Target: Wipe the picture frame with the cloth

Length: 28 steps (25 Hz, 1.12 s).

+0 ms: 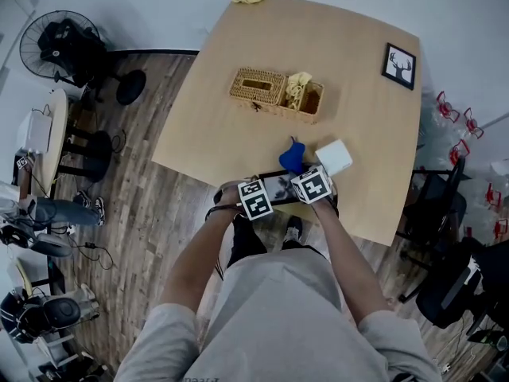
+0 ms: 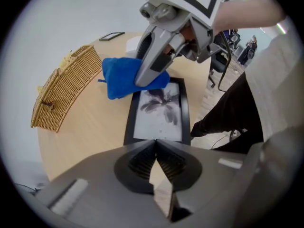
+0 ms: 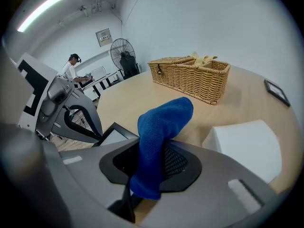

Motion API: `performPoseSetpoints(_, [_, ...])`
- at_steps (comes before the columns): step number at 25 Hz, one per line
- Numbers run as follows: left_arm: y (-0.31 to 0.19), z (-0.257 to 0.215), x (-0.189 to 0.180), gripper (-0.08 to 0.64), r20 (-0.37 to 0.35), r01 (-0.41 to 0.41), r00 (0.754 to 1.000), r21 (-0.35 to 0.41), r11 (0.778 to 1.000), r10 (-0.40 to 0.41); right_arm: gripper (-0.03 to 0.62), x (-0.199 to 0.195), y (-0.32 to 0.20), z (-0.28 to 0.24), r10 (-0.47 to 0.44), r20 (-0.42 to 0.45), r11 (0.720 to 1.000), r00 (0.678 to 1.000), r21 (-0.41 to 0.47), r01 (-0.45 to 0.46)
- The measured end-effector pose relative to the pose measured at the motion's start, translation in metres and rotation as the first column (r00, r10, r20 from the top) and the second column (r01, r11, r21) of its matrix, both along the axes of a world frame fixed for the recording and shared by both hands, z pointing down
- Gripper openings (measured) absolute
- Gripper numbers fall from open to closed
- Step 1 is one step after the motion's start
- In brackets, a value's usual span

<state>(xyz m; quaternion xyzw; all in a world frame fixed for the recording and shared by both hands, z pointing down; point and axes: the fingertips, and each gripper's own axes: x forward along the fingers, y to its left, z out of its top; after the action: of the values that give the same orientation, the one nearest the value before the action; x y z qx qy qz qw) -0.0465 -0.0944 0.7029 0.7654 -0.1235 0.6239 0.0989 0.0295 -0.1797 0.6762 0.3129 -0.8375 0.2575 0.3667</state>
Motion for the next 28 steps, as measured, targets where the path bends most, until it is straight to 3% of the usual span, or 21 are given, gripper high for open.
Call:
performPoseSetpoints(4, [0.001,0.004,-0.001,0.052,0.044,-0.08,0.996,0.021,0.997,0.079,0.104,0.001,0.0,0.0,0.029,0.002,1.0,1.0,0.004,-0.029])
performPoseSetpoints(8, [0.001,0.006,0.001,0.052,0.059,-0.104,0.993,0.036,0.994,0.101,0.103,0.002,0.0,-0.001,0.042,-0.001,0.999,0.999,0.002,-0.042])
performPoseSetpoints(28, [-0.002,-0.001,-0.001,0.052,-0.056,-0.011,0.998,0.038,0.999,0.013,0.103,0.014,0.034,-0.001,0.062,0.027,0.998,0.998,0.03,-0.063])
